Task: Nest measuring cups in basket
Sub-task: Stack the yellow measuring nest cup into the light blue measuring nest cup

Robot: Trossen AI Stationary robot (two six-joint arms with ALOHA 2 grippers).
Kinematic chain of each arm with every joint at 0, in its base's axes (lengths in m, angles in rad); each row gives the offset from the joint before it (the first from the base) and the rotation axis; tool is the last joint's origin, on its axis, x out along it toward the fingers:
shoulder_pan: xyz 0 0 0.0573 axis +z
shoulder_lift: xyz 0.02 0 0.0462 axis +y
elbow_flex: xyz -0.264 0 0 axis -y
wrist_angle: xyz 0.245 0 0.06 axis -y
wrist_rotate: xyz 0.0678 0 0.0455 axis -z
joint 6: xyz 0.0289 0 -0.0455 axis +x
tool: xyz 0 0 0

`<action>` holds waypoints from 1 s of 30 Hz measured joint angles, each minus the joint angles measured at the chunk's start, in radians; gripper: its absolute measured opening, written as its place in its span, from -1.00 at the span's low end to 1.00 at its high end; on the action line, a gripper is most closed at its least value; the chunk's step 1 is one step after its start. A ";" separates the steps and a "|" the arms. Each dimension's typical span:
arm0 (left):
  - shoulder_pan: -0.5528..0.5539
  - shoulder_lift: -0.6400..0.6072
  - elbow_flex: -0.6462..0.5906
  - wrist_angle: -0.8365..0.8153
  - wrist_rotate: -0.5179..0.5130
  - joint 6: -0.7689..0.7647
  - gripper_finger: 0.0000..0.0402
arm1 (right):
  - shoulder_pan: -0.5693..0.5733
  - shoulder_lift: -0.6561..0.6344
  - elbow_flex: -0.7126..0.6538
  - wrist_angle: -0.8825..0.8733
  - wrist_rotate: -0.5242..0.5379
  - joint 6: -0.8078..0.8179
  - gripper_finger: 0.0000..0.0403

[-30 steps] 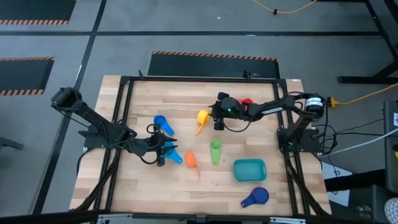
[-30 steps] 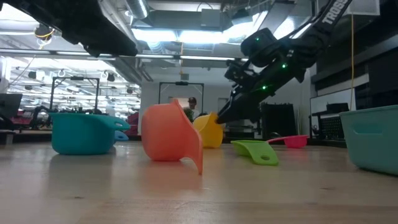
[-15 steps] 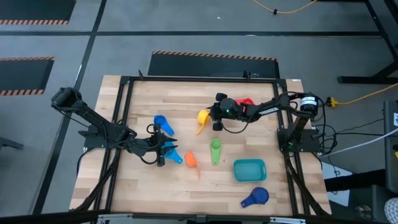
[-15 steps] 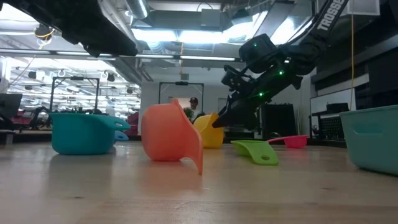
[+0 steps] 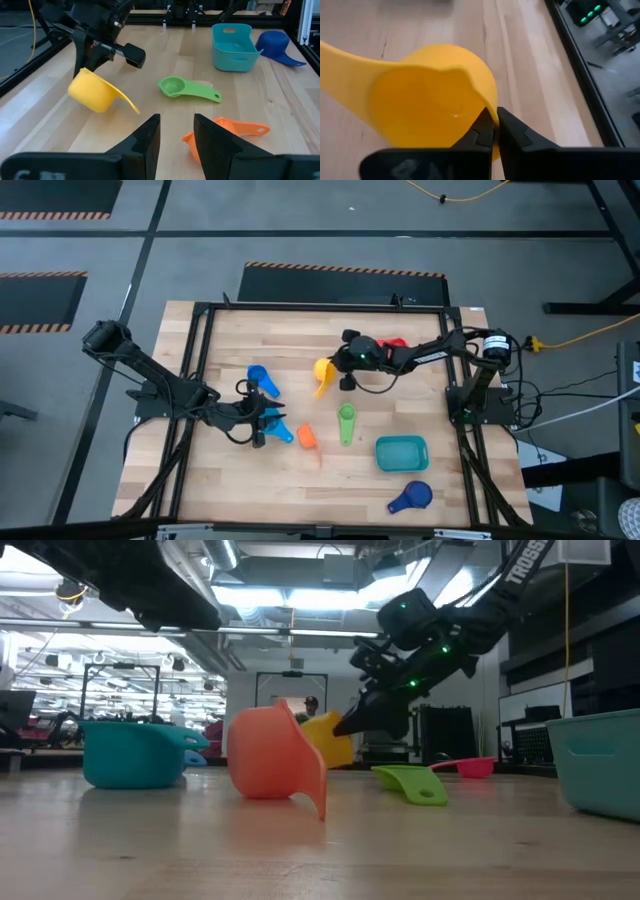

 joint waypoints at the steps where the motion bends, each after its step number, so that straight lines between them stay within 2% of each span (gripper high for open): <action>1: -0.002 0.000 0.000 0.000 0.000 -0.003 -0.45 | 0.003 0.000 0.021 -0.038 0.000 0.000 -0.95; 4: -0.011 -0.001 0.000 0.000 0.005 -0.034 -0.45 | 0.016 0.000 0.092 -0.155 0.000 -0.017 -0.95; 7: -0.027 -0.025 0.000 -0.018 0.057 -0.094 -0.45 | 0.038 0.000 0.163 -0.263 -0.002 -0.058 -0.95; 13: -0.064 -0.070 0.001 -0.088 0.260 -0.384 -0.45 | 0.092 0.000 0.294 -0.382 -0.003 -0.129 -0.95; 18: -0.108 -0.070 0.001 -0.136 0.393 -0.637 -0.45 | 0.140 0.000 0.383 -0.401 -0.003 -0.185 -0.95; 20: -0.122 -0.060 0.001 -0.172 0.414 -0.735 -0.45 | 0.155 0.000 0.414 -0.401 -0.007 -0.189 -0.95; 24: -0.151 -0.058 0.001 -0.284 0.435 -0.903 -0.45 | 0.182 0.000 0.471 -0.443 -0.083 -0.235 -0.95; 30: -0.161 -0.058 0.001 -0.515 0.438 -1.058 -0.45 | 0.218 0.000 0.527 -0.442 -0.106 -0.290 -0.95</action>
